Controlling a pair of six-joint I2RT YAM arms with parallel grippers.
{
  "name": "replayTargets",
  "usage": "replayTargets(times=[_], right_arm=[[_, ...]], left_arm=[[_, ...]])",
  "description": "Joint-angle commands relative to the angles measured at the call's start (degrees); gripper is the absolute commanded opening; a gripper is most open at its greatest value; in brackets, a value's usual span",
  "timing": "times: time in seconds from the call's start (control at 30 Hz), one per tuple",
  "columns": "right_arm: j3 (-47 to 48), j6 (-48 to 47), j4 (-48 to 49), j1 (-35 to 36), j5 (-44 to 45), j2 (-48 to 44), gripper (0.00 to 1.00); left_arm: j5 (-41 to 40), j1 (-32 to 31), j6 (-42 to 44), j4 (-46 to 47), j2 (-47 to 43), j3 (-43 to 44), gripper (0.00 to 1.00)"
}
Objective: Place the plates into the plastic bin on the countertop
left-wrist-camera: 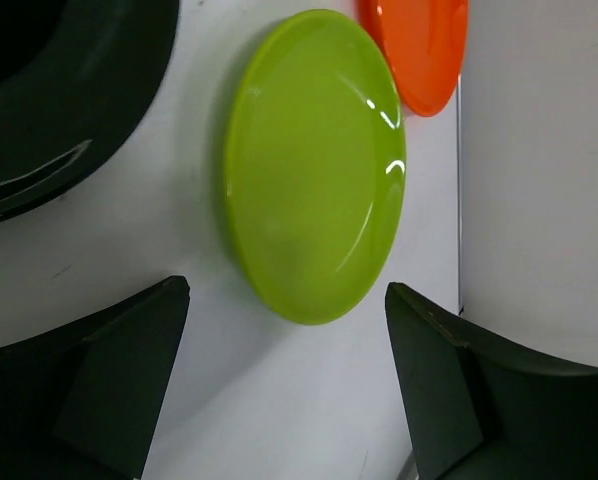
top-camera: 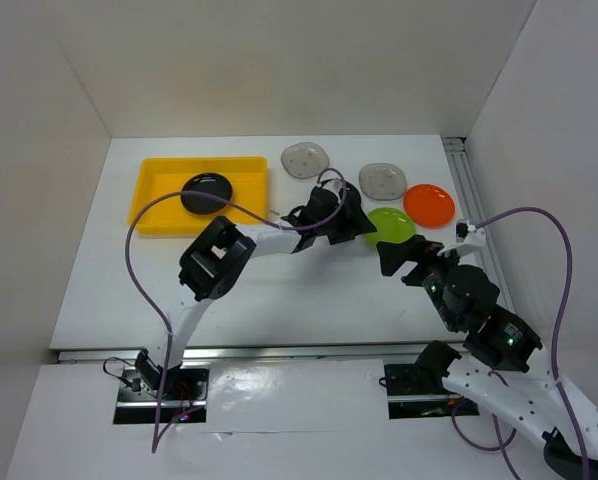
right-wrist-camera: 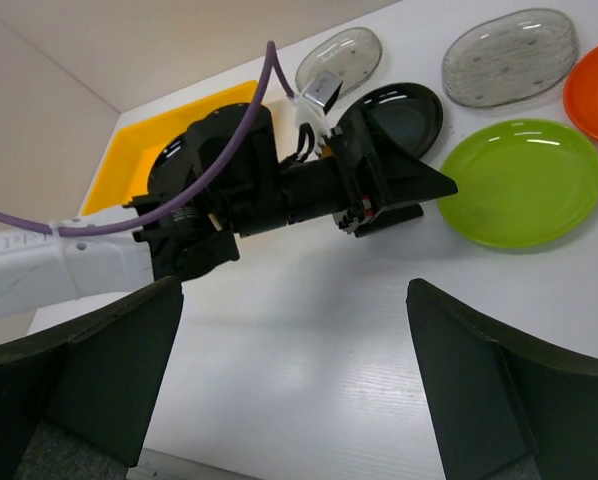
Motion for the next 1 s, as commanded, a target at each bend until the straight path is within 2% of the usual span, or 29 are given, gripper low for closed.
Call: replayTargets(times=[0.0,0.13,0.23,0.3,0.33,0.43,0.47,0.6,0.9,0.97], right_arm=[[3.95,0.43,-2.23,0.38,2.96,-0.56,1.00],[5.18,0.43,-3.37,0.38,2.96,-0.56,1.00],[5.80,0.95,-3.38,0.38,1.91,-1.61,1.00],[6.33,0.96,-3.38,0.38,1.91,-2.14,1.00],[6.85,0.96,-3.98,0.38,1.91,-2.15,1.00],[7.90,1.48,-4.61,0.38,1.38,-2.76,1.00],[8.52,1.48,-5.13,0.38,1.38,-2.76,1.00],[9.93,1.48,-5.66,0.38,0.06,-3.28,1.00],[9.40,2.01,-5.75,0.38,-0.55,-3.29,1.00],[8.35,2.01,-5.23,0.38,-1.16,-3.29,1.00]], left_arm=[[-2.45,-0.72,-1.99,-1.91,4.20,3.66,0.93],[-4.65,-1.85,-2.53,-3.58,6.75,5.87,0.89],[-6.59,-3.09,-2.53,-6.04,7.46,7.45,0.70],[-7.29,-3.09,-3.31,-6.05,8.07,7.45,0.65],[-8.08,-3.09,-3.32,-6.83,8.07,7.45,0.39],[-8.09,-3.09,-4.81,-6.84,8.07,5.79,0.19],[-8.61,-3.09,-6.03,-6.05,7.55,5.18,0.00],[-9.14,-3.61,-5.44,-4.82,3.16,2.01,0.00],[-10.28,-4.06,-3.06,-5.96,-20.91,-11.96,0.00],[-11.41,-3.44,-1.57,-9.19,-26.98,-13.63,0.00]])
